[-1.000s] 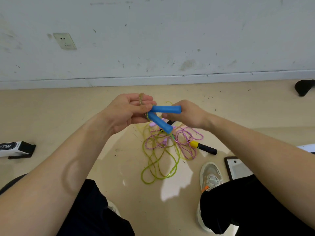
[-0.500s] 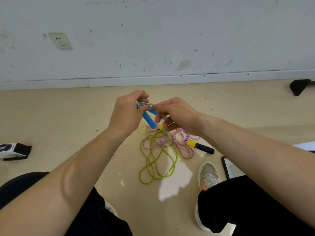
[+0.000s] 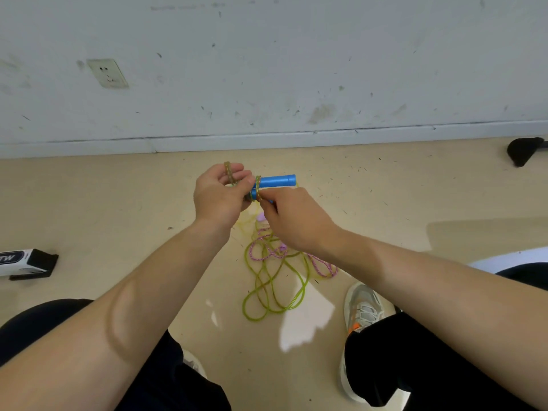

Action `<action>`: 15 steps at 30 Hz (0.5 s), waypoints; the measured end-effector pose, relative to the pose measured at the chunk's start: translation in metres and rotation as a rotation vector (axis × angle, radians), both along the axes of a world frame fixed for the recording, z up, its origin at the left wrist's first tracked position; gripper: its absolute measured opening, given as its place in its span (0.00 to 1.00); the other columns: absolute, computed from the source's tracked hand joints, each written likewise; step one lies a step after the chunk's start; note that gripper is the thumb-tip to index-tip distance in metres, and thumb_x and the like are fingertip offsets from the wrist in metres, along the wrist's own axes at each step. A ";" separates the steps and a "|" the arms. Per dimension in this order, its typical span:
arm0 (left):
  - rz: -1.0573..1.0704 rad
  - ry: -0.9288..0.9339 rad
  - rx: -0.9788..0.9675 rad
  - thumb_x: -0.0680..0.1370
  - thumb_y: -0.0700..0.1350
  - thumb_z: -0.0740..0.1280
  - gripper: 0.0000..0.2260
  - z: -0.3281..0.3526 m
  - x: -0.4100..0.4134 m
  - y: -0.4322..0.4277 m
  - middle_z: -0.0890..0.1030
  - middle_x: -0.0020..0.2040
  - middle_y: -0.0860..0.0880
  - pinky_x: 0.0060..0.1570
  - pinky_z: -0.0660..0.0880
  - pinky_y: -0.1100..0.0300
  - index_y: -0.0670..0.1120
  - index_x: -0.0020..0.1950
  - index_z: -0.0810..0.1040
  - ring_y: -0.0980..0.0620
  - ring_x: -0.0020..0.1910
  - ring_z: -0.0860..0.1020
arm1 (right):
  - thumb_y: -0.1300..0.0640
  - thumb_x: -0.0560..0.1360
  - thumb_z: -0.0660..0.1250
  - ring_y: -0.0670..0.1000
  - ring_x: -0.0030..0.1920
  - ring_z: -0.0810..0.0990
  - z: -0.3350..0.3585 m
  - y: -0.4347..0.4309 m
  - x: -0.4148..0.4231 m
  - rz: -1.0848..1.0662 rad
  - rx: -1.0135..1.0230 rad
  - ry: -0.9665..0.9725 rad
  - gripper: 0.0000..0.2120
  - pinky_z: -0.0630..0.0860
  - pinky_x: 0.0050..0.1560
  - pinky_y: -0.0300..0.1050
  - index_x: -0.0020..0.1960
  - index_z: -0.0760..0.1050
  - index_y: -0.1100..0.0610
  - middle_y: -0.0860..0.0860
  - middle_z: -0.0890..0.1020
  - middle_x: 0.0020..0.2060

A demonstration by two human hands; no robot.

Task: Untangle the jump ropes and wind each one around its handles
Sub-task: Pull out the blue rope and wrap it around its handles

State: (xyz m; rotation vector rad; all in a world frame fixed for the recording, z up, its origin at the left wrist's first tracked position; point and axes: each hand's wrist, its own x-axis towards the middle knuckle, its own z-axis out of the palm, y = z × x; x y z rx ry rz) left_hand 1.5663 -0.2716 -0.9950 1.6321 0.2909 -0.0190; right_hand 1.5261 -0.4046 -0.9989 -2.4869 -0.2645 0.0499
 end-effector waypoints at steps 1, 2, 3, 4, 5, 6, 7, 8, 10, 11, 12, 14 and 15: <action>0.000 0.025 -0.021 0.74 0.38 0.75 0.11 0.000 0.000 0.000 0.85 0.50 0.48 0.48 0.83 0.50 0.46 0.54 0.79 0.53 0.42 0.83 | 0.57 0.83 0.54 0.51 0.32 0.74 -0.001 0.000 0.000 0.013 -0.053 -0.018 0.13 0.68 0.33 0.46 0.41 0.69 0.54 0.54 0.83 0.41; -0.002 0.041 -0.031 0.73 0.39 0.76 0.12 0.000 0.000 -0.001 0.85 0.51 0.48 0.48 0.83 0.51 0.45 0.54 0.79 0.53 0.42 0.83 | 0.57 0.83 0.54 0.53 0.34 0.76 -0.002 0.001 0.000 0.019 -0.105 -0.028 0.12 0.71 0.34 0.47 0.43 0.69 0.54 0.54 0.83 0.42; -0.005 0.051 -0.034 0.72 0.40 0.78 0.14 0.000 -0.001 -0.002 0.85 0.51 0.48 0.47 0.83 0.52 0.45 0.55 0.79 0.53 0.42 0.83 | 0.57 0.83 0.54 0.55 0.37 0.78 -0.003 0.001 0.001 0.020 -0.158 -0.039 0.10 0.74 0.36 0.49 0.46 0.71 0.54 0.54 0.83 0.43; -0.005 0.053 -0.033 0.71 0.40 0.79 0.16 0.000 -0.002 -0.003 0.85 0.51 0.48 0.46 0.83 0.52 0.45 0.55 0.79 0.53 0.42 0.83 | 0.57 0.83 0.54 0.56 0.38 0.78 -0.004 0.003 0.000 0.018 -0.218 -0.045 0.09 0.75 0.36 0.50 0.49 0.72 0.55 0.54 0.82 0.42; -0.002 0.051 -0.031 0.70 0.39 0.79 0.17 0.000 -0.003 -0.004 0.84 0.51 0.48 0.46 0.83 0.53 0.45 0.55 0.79 0.53 0.41 0.83 | 0.58 0.83 0.55 0.57 0.38 0.78 -0.004 0.004 -0.001 0.016 -0.270 -0.048 0.09 0.74 0.35 0.49 0.53 0.73 0.55 0.53 0.80 0.41; 0.005 0.046 -0.029 0.70 0.38 0.79 0.17 -0.001 -0.004 -0.005 0.84 0.50 0.49 0.46 0.83 0.53 0.45 0.55 0.79 0.53 0.41 0.82 | 0.58 0.83 0.55 0.57 0.38 0.76 -0.004 0.005 -0.002 0.012 -0.298 -0.057 0.09 0.71 0.34 0.49 0.54 0.74 0.56 0.53 0.78 0.40; 0.014 0.037 -0.028 0.70 0.37 0.79 0.17 -0.001 -0.004 -0.005 0.83 0.50 0.49 0.45 0.83 0.53 0.44 0.56 0.79 0.53 0.40 0.82 | 0.58 0.83 0.55 0.58 0.38 0.76 -0.004 0.006 -0.003 0.002 -0.292 -0.073 0.09 0.70 0.35 0.49 0.54 0.74 0.57 0.54 0.77 0.40; 0.025 0.030 -0.028 0.70 0.36 0.78 0.17 -0.001 -0.003 -0.005 0.83 0.50 0.50 0.44 0.83 0.54 0.44 0.56 0.78 0.53 0.41 0.83 | 0.58 0.83 0.54 0.58 0.39 0.77 -0.005 0.008 -0.005 -0.003 -0.243 -0.077 0.10 0.72 0.37 0.50 0.53 0.74 0.58 0.55 0.79 0.41; 0.049 0.018 -0.037 0.72 0.36 0.77 0.16 0.000 0.000 -0.002 0.83 0.50 0.50 0.42 0.83 0.58 0.44 0.57 0.78 0.53 0.42 0.83 | 0.59 0.83 0.52 0.58 0.38 0.80 -0.008 0.009 -0.010 -0.050 0.033 0.020 0.14 0.77 0.41 0.54 0.48 0.75 0.62 0.57 0.81 0.40; 0.057 0.017 -0.047 0.72 0.36 0.77 0.16 0.002 0.002 -0.001 0.83 0.50 0.50 0.40 0.83 0.59 0.43 0.57 0.78 0.53 0.42 0.83 | 0.58 0.83 0.52 0.56 0.36 0.81 -0.010 0.010 -0.011 -0.093 0.199 0.124 0.15 0.79 0.40 0.52 0.48 0.75 0.62 0.56 0.81 0.38; 0.060 0.020 -0.061 0.73 0.36 0.76 0.16 0.003 0.004 0.001 0.83 0.51 0.50 0.40 0.82 0.60 0.43 0.58 0.78 0.54 0.42 0.83 | 0.57 0.84 0.53 0.53 0.34 0.80 -0.012 0.009 -0.012 -0.135 0.332 0.232 0.15 0.79 0.39 0.48 0.48 0.76 0.60 0.53 0.81 0.36; 0.050 0.035 -0.093 0.73 0.36 0.76 0.15 0.005 0.006 0.004 0.83 0.52 0.48 0.40 0.83 0.60 0.43 0.58 0.78 0.54 0.42 0.83 | 0.54 0.84 0.55 0.49 0.33 0.77 -0.017 0.006 -0.012 -0.151 0.456 0.373 0.14 0.76 0.39 0.44 0.48 0.78 0.56 0.49 0.78 0.35; 0.040 0.045 -0.107 0.73 0.36 0.76 0.15 0.006 0.006 0.005 0.83 0.52 0.48 0.41 0.83 0.59 0.42 0.58 0.78 0.54 0.43 0.83 | 0.53 0.84 0.57 0.48 0.33 0.76 -0.020 0.003 -0.011 -0.135 0.483 0.405 0.14 0.75 0.40 0.44 0.47 0.79 0.55 0.48 0.77 0.34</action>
